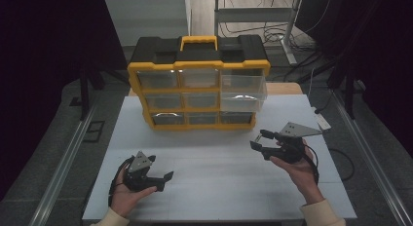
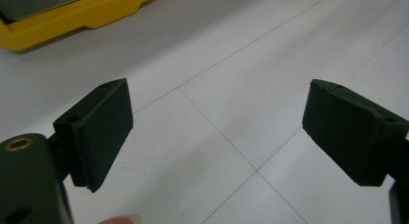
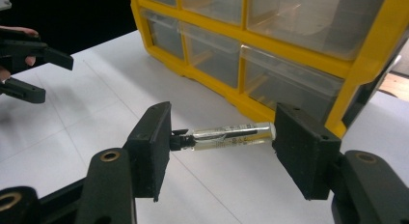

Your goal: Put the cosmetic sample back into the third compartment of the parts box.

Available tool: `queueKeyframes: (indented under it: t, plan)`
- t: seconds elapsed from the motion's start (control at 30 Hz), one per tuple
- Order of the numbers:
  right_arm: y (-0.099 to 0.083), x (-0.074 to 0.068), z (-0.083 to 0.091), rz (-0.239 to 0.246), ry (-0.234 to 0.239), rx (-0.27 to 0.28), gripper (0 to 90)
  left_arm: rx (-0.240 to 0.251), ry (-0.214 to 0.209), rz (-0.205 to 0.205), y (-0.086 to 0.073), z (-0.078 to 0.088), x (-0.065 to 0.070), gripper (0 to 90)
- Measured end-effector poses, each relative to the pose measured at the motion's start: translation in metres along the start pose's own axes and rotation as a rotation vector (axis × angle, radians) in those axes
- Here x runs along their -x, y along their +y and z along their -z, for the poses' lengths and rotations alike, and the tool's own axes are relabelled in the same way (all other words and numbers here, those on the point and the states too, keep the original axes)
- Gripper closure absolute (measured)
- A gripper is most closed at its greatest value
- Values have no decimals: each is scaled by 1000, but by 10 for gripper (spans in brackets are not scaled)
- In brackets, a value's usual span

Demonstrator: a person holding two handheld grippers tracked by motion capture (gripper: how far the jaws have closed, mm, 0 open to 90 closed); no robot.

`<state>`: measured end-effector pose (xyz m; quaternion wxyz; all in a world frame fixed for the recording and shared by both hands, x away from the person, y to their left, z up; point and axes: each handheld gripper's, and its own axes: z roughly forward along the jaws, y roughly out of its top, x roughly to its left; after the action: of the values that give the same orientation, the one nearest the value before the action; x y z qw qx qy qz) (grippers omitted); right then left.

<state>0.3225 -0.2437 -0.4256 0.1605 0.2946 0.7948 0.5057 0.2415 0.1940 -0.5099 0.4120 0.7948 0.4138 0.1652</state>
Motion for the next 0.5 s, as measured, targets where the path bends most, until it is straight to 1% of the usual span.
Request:
queueKeyframes:
  t: [0.17, 0.4, 0.5]
  plan:
    - [1, 2, 3, -9, -3, 14, 404, 1, 1, 0, 0, 0, 0, 112]
    - [8, 5, 17, -13, -20, 48, 405, 2, 0, 1, 0, 0, 0, 113]
    - [12, 6, 21, -14, -29, 60, 404, 3, -1, -8, 1, 0, 1, 117]
